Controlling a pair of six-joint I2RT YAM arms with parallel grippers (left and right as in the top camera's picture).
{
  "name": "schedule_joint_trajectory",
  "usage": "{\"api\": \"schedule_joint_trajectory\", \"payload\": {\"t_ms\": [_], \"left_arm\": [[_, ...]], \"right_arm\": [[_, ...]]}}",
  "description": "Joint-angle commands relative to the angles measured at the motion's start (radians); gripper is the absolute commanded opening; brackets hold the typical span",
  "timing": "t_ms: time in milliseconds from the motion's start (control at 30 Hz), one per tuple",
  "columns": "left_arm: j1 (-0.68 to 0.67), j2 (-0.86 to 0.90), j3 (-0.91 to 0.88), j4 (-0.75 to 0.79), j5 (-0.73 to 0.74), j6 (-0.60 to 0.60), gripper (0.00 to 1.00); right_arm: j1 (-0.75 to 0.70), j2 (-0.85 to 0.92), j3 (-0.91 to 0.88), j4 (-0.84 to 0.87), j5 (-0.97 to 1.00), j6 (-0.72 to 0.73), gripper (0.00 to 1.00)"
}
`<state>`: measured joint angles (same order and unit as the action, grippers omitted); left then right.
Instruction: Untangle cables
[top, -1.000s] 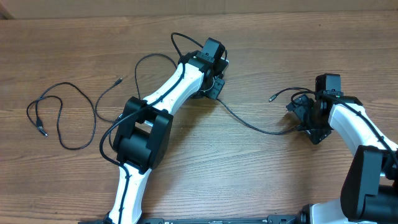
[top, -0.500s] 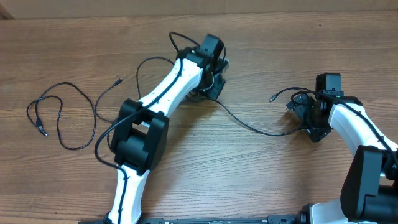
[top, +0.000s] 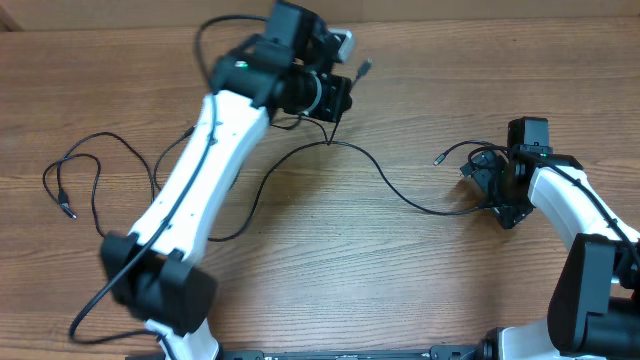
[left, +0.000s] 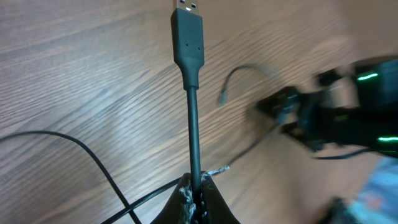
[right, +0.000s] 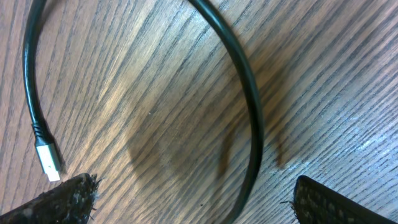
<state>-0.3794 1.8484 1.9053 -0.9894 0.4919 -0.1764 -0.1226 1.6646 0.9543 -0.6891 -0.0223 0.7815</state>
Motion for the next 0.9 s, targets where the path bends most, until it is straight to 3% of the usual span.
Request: {"api": "schedule_joint_trajectory", "payload": {"t_ms": [0, 133, 267, 567, 867], "left_arm": [[0.058, -0.090, 0.024, -0.002, 0.132, -0.141, 0.04], [0.146, -0.153, 0.024, -0.007, 0.203, -0.340, 0.04], [0.209, -0.179, 0.024, -0.008, 0.326, -0.399, 0.04], [0.301, -0.181, 0.024, -0.012, 0.628, -0.389, 0.04], [0.309, -0.181, 0.023, -0.108, 0.623, -0.256, 0.04]], "right_arm": [[0.005, -0.019, -0.007, 0.007, 0.002, 0.003, 1.00], [0.006, -0.019, -0.007, 0.007, 0.002, 0.003, 1.00], [0.006, -0.019, -0.007, 0.007, 0.002, 0.003, 1.00], [0.005, -0.019, -0.007, 0.007, 0.002, 0.003, 1.00], [0.005, -0.019, -0.007, 0.007, 0.002, 0.003, 1.00]]}}
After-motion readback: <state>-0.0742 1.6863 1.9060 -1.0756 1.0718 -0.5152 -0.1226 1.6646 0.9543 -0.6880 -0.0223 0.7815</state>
